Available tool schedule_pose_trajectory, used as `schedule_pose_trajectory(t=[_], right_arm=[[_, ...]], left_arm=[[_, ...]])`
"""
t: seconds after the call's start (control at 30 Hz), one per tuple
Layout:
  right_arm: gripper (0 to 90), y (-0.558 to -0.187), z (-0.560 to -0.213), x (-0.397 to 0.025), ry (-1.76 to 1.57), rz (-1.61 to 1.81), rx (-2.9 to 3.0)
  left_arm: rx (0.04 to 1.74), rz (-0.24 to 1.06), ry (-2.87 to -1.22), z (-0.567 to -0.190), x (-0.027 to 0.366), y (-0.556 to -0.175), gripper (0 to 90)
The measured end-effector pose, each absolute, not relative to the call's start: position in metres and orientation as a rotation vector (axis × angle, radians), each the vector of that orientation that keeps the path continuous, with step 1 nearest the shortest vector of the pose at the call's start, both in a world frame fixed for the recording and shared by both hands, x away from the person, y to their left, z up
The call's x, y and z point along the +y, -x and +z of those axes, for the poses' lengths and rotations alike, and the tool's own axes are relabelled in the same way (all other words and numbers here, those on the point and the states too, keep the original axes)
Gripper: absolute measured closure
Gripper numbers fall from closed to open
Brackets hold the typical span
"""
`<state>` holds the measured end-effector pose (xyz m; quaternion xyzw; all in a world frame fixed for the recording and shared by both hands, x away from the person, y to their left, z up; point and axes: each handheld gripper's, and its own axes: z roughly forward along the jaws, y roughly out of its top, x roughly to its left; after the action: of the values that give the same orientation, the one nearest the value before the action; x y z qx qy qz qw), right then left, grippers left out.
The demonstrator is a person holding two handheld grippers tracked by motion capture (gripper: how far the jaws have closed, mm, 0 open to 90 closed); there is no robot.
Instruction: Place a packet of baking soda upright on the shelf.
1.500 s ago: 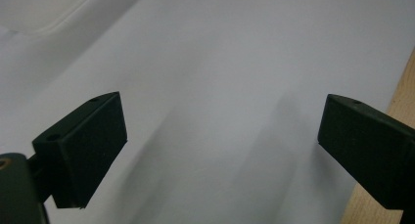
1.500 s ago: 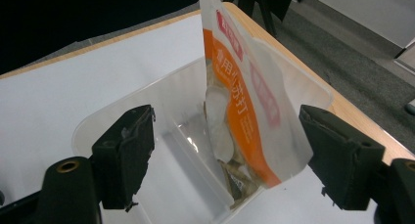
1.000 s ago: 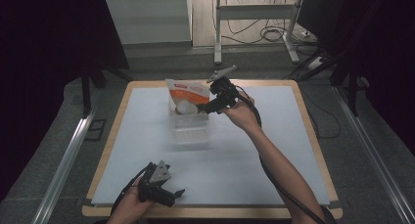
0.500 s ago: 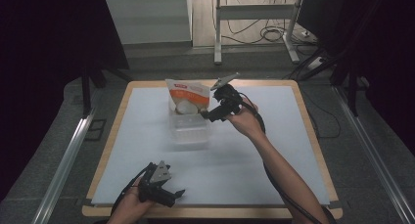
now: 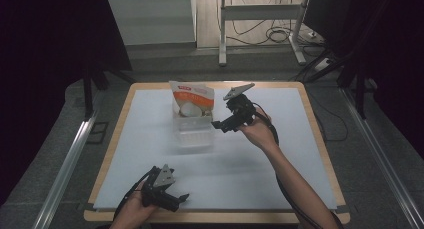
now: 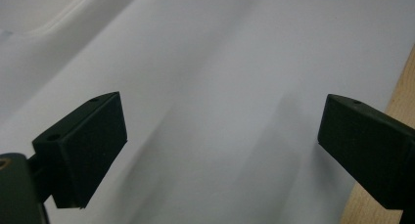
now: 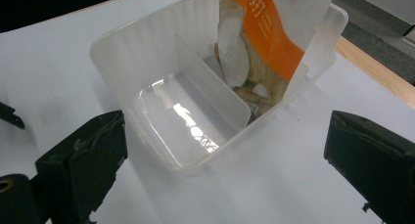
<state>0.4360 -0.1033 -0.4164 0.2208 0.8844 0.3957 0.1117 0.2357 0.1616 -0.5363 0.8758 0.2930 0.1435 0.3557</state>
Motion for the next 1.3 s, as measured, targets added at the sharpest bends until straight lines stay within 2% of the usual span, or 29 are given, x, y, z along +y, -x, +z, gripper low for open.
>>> schedule_pose_trajectory(t=[0.8,1.3], right_arm=[[1.2,-0.402,-0.448,-0.176,-0.755,1.175,2.551],[0.0,-0.366,-0.463,-0.219,-0.852,1.178,2.540]], left_arm=[[0.756,0.372,-2.259,-0.536,0.161,-0.235,4.2],[0.751,0.376,-2.261,-0.535,0.161,-0.234,4.2]])
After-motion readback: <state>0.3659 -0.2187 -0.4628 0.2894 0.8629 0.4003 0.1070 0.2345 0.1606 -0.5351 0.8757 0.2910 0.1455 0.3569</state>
